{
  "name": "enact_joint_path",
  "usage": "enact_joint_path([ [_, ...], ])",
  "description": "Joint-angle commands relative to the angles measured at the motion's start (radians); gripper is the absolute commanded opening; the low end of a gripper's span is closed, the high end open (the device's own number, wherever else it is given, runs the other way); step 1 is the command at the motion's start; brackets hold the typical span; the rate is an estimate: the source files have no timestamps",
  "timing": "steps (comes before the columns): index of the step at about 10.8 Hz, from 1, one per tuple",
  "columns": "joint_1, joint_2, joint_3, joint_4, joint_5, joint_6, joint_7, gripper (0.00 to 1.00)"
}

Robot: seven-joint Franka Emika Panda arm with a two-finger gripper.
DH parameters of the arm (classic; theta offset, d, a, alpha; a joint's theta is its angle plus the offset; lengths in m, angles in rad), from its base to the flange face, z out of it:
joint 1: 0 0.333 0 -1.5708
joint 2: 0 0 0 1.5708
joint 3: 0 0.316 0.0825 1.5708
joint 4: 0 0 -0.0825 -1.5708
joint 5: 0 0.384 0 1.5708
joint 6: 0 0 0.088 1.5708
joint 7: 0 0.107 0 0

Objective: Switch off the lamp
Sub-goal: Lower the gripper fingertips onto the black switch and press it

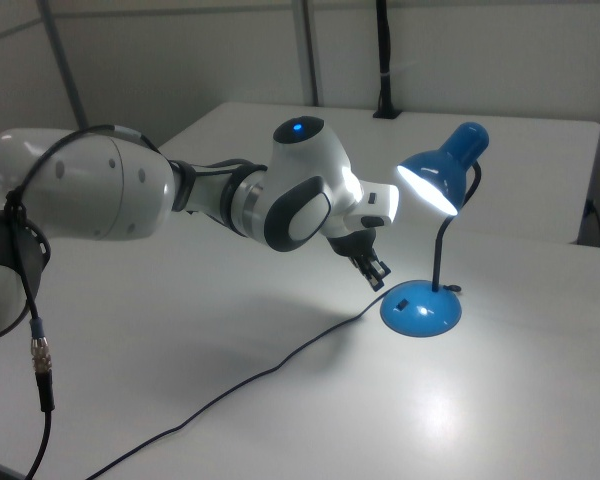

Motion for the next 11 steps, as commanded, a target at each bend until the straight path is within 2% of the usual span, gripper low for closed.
enact_joint_path([
  [1, -0.009, 0.030, -0.004, -0.011, 0.008, 0.103, 0.034, 0.00],
  [5, -0.027, 0.070, -0.006, -0.008, 0.003, 0.177, 0.027, 0.00],
  [11, -0.038, 0.103, -0.006, -0.003, -0.026, 0.184, 0.024, 0.00],
])
